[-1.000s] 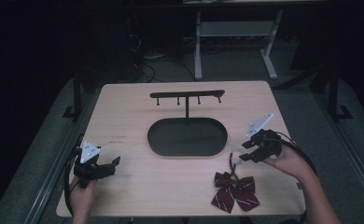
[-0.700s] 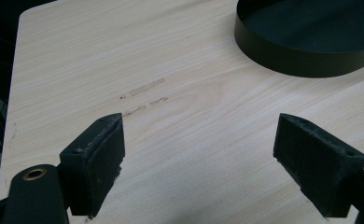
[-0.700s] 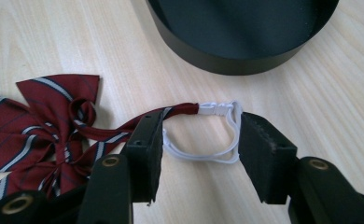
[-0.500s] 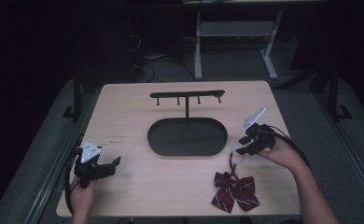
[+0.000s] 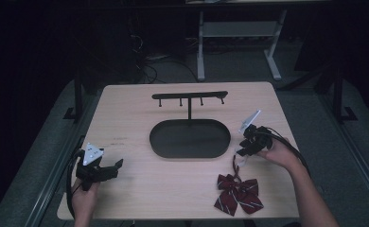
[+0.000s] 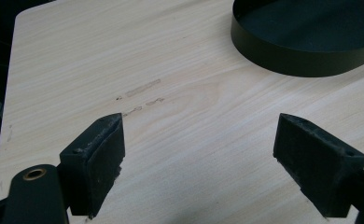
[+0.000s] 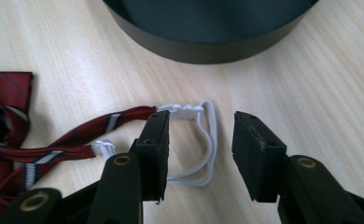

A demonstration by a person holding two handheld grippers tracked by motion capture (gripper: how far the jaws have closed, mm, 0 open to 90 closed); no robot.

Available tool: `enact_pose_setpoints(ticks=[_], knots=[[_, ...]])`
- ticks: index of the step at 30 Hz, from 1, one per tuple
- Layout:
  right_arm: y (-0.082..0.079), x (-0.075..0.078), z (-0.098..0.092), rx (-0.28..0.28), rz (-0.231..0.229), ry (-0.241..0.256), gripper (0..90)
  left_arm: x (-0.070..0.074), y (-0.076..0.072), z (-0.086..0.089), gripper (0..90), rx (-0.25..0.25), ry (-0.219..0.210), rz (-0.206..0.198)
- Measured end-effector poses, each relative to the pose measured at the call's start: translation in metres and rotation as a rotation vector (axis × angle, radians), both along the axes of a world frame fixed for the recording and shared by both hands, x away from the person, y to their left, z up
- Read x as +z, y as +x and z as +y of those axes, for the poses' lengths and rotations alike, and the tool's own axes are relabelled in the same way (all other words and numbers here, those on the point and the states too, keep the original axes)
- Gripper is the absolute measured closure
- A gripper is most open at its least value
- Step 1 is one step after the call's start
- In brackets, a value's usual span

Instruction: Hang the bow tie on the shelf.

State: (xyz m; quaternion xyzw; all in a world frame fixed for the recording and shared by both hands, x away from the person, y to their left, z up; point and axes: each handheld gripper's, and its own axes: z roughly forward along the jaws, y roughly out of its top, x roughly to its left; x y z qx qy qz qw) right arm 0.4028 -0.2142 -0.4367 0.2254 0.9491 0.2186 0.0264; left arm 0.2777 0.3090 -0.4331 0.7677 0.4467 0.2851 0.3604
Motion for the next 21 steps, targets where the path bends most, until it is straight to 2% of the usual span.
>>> enact_pose_setpoints(ticks=[9,12,18,21], knots=[[0.0021,-0.0055,0.0002,-0.002,0.002,-0.037,61.8,-0.0002,0.0,-0.0001,16.3,0.0,-0.001,0.002],[0.0019,-0.0079,0.0014,0.007,0.001,-0.059,67.4,-0.0007,0.0002,-0.0001,16.3,-0.001,-0.002,0.002],[0.0016,-0.0087,0.0016,0.014,-0.006,-0.071,75.6,-0.0005,0.0,0.0,16.3,0.001,-0.003,0.003],[0.001,-0.0088,0.0021,0.017,-0.012,-0.073,76.2,-0.0004,0.0001,-0.0001,16.3,0.0,-0.001,0.003]])
